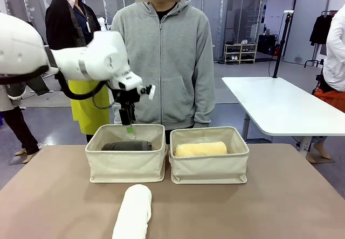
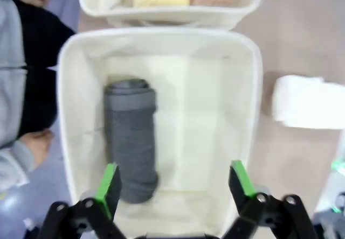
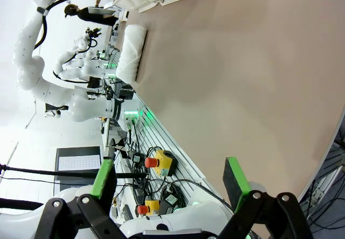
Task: Divide the towels into two baskets.
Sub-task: Pick up one hotel-folded towel from the bottom of the table and place it in the Fabric basket indicated by the person.
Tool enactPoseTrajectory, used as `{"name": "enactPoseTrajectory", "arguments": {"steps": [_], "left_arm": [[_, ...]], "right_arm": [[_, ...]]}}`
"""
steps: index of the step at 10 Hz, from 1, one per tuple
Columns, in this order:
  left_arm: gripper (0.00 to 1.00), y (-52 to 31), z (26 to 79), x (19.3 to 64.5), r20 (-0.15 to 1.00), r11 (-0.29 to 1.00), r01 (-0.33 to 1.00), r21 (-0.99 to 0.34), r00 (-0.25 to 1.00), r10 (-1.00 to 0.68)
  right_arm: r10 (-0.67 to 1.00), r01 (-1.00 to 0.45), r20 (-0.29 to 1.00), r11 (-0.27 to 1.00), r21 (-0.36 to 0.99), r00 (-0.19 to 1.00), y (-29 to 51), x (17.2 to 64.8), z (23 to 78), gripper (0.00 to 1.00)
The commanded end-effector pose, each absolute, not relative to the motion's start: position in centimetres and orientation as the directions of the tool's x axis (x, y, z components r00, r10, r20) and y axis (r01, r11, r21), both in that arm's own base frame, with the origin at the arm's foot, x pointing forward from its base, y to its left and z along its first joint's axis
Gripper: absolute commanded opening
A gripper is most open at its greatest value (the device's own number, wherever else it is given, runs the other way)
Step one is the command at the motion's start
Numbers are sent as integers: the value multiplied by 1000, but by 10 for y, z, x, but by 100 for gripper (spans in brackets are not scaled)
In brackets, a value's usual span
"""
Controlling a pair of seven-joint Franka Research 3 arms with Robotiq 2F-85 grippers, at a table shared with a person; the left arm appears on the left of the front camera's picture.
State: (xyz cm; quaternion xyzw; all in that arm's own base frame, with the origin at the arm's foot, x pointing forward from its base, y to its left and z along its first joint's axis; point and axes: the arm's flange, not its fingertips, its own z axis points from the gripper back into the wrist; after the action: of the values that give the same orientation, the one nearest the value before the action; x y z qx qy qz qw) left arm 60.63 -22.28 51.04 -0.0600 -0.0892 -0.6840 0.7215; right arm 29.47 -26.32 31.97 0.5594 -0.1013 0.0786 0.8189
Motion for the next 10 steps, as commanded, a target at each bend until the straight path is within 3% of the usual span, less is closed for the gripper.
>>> {"name": "enactPoseTrajectory", "arguments": {"steps": [1, 6, 10], "left_arm": [[100, -165, 530, 558, 327, 165, 981, -102, 189, -926], [100, -10, 516, 468, 472, 422, 800, -427, 595, -650], [100, 102, 433, 386, 511, 424, 581, -694, 813, -278]], "right_arm": [[20, -235, 246, 374, 897, 969, -262, 291, 322, 100], [20, -235, 246, 374, 897, 969, -262, 291, 322, 100], [20, -235, 246, 374, 897, 969, -262, 291, 322, 100]]}}
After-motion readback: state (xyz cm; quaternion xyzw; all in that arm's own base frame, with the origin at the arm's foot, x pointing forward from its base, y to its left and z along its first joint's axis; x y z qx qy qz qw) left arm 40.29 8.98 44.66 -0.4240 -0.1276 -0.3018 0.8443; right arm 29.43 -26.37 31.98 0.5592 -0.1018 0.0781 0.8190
